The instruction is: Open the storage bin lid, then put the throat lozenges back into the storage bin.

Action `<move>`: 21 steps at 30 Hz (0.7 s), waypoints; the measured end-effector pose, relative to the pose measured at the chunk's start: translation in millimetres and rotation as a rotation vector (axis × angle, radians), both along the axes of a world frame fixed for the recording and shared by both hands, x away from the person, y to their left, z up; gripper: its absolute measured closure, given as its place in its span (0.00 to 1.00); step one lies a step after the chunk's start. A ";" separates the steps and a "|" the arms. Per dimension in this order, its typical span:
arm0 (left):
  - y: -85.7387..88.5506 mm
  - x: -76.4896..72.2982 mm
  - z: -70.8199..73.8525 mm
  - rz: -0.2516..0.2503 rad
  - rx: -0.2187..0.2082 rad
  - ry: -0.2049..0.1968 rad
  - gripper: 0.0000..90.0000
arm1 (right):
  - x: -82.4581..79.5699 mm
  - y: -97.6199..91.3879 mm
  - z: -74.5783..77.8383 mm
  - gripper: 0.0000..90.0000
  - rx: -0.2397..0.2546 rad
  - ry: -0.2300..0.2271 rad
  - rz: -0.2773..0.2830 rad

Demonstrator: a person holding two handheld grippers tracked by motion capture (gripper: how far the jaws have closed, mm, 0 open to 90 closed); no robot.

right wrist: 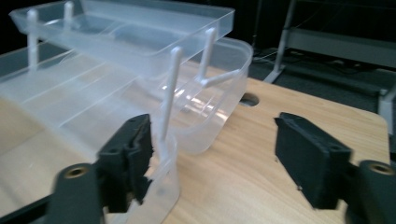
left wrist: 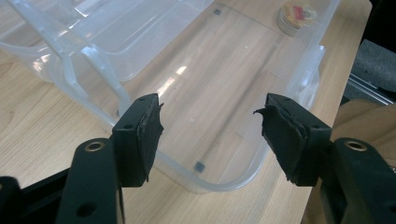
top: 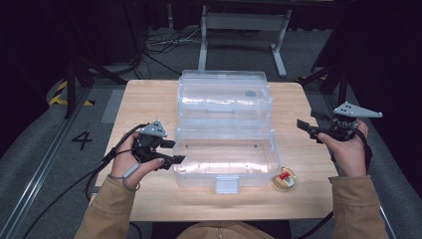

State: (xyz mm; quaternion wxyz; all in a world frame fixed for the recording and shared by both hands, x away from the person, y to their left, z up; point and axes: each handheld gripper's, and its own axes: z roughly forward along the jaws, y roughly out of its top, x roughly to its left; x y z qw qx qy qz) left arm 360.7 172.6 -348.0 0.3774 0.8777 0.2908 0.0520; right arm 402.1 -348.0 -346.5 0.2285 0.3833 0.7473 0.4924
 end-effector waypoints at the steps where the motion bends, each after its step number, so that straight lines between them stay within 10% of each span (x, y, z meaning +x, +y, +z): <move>1: 0.8 0.7 0.1 0.000 0.004 0.000 0.42 | -3.1 -0.7 1.2 0.52 -0.026 0.027 0.061; 21: 13.4 9.5 -1.1 0.052 0.016 -0.004 0.41 | -18.1 -3.4 4.5 0.49 -0.126 0.088 0.135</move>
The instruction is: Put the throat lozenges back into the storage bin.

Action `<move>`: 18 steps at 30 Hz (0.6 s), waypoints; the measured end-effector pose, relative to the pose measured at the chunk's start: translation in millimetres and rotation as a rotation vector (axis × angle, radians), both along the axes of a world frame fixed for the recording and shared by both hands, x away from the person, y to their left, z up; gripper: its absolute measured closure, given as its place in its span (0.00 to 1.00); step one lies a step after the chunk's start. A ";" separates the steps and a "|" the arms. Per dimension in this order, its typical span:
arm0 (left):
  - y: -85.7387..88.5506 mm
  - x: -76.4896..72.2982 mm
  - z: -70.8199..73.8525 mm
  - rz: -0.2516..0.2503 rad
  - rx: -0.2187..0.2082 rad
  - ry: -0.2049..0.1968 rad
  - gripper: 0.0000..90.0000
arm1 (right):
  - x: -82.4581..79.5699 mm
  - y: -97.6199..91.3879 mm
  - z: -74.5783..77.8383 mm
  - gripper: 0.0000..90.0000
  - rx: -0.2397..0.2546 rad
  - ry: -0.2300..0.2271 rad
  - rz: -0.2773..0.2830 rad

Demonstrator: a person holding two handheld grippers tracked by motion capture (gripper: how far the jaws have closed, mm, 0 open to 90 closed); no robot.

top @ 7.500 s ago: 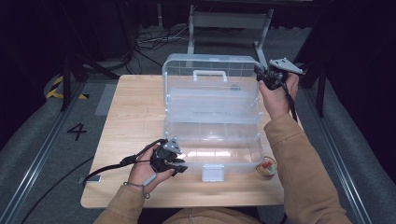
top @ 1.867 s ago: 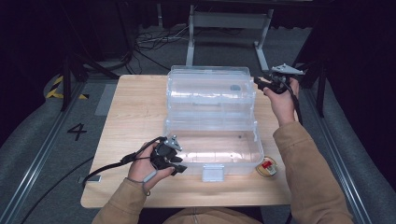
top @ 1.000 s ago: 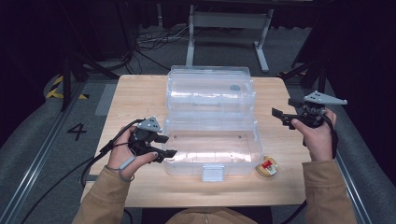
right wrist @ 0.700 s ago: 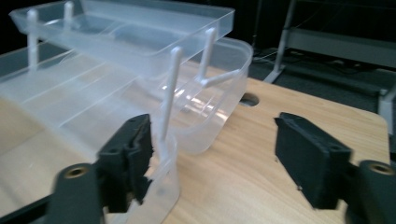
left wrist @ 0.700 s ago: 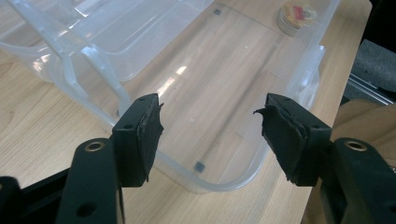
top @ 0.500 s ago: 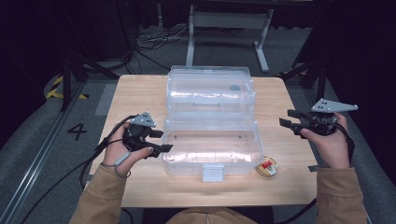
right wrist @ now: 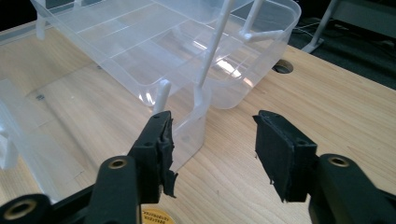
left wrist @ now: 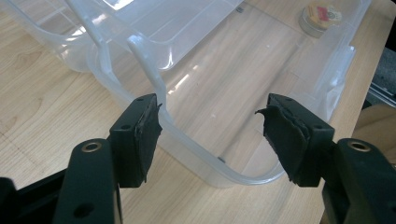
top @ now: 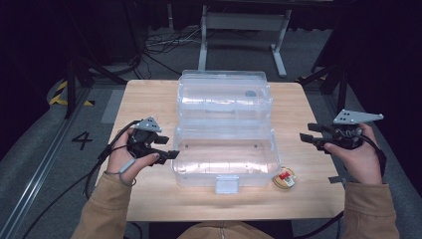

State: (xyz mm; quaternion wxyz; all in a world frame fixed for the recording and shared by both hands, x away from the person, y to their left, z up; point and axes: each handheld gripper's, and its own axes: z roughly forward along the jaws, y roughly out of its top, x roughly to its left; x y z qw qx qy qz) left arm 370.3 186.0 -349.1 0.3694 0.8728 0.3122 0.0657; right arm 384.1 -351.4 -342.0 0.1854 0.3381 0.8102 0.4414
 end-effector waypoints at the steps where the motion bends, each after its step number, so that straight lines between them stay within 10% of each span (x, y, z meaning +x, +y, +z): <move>1: 0.5 -0.1 0.3 0.002 0.002 -0.002 0.41 | -0.2 0.4 0.1 0.48 -0.003 -0.006 -0.002; 8: 5.6 1.1 -0.6 0.017 0.000 0.000 0.40 | -0.7 0.0 2.0 0.45 -0.049 -0.012 -0.026; 18: 7.4 0.8 -1.3 0.024 0.003 0.003 0.40 | 0.9 1.3 -3.7 0.46 -0.111 0.116 0.045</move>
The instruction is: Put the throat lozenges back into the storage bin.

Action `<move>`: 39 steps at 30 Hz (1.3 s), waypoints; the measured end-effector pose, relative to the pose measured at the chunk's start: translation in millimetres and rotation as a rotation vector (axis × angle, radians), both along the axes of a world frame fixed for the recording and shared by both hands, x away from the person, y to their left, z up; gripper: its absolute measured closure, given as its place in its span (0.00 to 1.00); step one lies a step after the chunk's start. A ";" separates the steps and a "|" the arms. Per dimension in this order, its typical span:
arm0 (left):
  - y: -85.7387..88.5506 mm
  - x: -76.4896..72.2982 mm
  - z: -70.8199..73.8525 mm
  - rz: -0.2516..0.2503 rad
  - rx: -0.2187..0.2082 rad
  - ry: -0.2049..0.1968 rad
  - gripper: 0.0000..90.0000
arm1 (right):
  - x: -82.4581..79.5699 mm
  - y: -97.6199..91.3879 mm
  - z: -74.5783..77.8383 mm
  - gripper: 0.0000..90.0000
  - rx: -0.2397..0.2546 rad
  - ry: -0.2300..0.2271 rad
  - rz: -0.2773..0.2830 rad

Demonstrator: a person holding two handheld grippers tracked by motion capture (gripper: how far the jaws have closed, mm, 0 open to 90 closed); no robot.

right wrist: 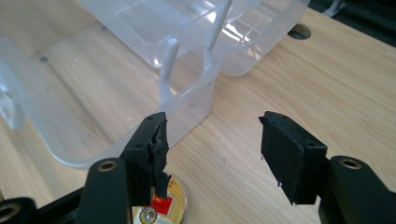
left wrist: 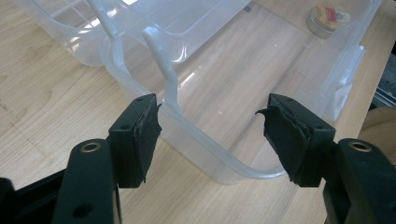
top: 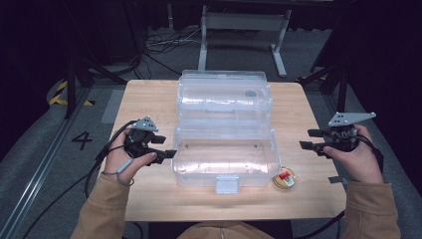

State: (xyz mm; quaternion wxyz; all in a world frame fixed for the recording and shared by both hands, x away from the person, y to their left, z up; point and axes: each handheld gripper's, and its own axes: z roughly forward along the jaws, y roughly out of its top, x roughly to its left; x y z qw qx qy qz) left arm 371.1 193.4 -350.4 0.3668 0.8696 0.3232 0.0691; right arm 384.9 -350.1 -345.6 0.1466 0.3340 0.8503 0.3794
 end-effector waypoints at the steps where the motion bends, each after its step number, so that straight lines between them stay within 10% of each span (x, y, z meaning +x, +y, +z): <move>1: 0.0 -0.2 0.0 0.004 -0.003 0.000 0.40 | 0.1 0.5 -0.7 0.46 -0.010 0.005 0.004; 39: 4.4 1.7 -1.5 0.022 0.002 0.003 0.40 | 11.7 43.8 -53.1 0.23 -0.270 0.206 0.191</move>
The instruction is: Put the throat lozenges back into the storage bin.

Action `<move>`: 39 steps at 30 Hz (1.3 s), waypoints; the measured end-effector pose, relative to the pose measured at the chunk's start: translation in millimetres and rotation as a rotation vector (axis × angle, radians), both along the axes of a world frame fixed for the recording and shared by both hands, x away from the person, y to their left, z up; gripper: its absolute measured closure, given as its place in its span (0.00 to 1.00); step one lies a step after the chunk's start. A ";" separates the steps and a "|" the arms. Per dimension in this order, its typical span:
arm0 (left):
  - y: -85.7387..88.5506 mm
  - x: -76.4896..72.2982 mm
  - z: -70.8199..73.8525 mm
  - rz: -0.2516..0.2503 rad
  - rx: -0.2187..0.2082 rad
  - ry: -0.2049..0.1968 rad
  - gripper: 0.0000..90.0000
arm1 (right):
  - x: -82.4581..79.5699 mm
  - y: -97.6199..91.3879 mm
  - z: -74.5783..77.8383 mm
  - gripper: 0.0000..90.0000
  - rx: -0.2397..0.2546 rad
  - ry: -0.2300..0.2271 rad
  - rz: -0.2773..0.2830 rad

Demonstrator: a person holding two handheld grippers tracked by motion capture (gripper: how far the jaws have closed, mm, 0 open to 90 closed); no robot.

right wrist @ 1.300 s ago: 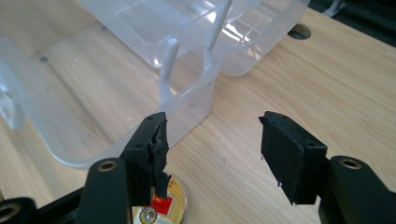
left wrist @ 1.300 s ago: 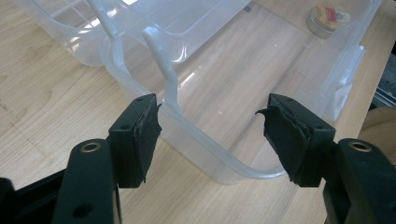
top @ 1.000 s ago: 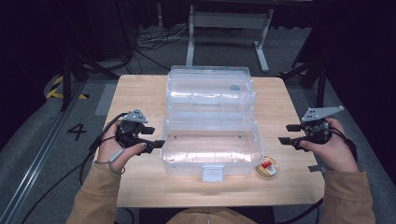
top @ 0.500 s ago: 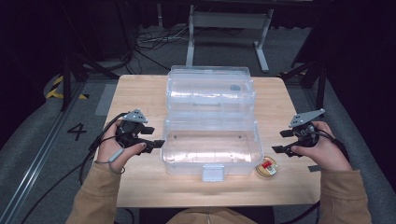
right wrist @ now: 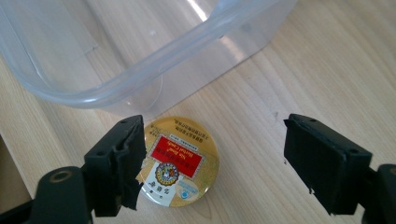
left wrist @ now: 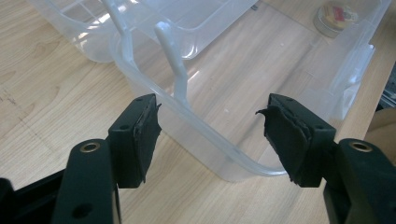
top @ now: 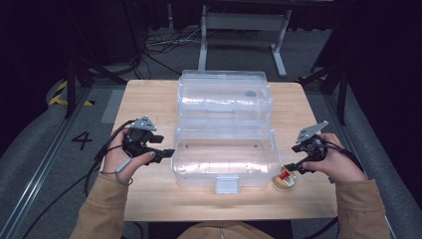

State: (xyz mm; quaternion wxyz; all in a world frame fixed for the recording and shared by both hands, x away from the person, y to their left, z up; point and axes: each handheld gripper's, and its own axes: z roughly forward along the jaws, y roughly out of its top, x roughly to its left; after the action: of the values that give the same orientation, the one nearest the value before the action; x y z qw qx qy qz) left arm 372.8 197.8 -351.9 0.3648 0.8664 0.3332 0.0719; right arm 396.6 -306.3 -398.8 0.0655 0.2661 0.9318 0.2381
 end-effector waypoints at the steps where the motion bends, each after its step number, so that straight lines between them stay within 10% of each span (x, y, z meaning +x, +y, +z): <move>1: 0.3 0.0 0.0 0.002 0.000 0.001 0.40 | 0.1 2.3 -2.8 0.24 -0.020 0.006 0.010; 39: 3.4 2.5 -2.7 0.013 0.003 0.007 0.40 | 0.1 29.0 -53.6 0.19 -0.187 0.175 0.152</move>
State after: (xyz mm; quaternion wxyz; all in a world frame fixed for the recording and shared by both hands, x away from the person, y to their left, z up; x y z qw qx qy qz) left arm 375.3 201.2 -354.5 0.3618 0.8650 0.3402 0.0719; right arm 396.7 -277.3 -452.4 -0.0097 0.2072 0.9695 0.1305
